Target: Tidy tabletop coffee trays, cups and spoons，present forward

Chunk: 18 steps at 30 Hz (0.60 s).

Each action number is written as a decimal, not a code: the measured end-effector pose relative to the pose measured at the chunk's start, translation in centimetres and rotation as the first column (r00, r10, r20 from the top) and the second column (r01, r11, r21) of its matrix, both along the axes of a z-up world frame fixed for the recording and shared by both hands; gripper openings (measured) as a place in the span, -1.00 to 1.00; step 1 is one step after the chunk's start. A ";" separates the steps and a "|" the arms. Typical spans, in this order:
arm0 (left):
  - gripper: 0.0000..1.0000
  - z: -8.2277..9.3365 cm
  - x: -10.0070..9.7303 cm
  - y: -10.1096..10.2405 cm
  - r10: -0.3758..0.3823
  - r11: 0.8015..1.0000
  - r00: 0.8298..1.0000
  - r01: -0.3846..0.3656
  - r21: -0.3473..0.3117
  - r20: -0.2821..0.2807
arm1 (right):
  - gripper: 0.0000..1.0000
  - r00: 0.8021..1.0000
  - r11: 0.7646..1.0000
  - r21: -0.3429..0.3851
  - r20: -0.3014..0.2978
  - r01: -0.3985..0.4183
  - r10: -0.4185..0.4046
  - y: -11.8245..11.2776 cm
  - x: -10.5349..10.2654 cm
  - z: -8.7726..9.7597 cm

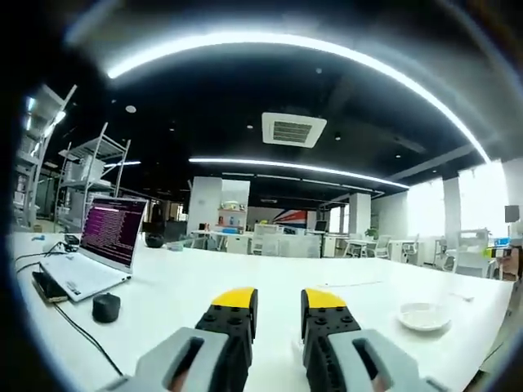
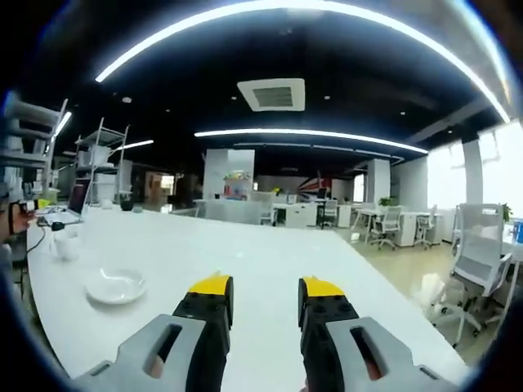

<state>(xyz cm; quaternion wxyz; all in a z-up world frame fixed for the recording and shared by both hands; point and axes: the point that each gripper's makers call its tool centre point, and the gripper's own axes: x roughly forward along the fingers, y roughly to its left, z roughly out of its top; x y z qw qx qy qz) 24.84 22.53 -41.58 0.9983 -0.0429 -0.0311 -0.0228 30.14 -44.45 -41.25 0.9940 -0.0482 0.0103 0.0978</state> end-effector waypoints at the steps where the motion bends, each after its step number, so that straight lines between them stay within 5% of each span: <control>1: -0.51 0.1 0.0 -0.1 -0.008 1.000 1.000 0.008 -0.002 -0.006 | -0.35 1.000 1.000 -0.005 -0.002 -0.013 0.013 0.5 0.1 0.4; 18: -0.45 0.1 0.5 -0.8 -0.108 0.991 0.979 0.120 0.062 -0.172 | -0.38 0.967 0.965 -0.086 -0.085 -0.246 0.239 10.4 2.5 6.0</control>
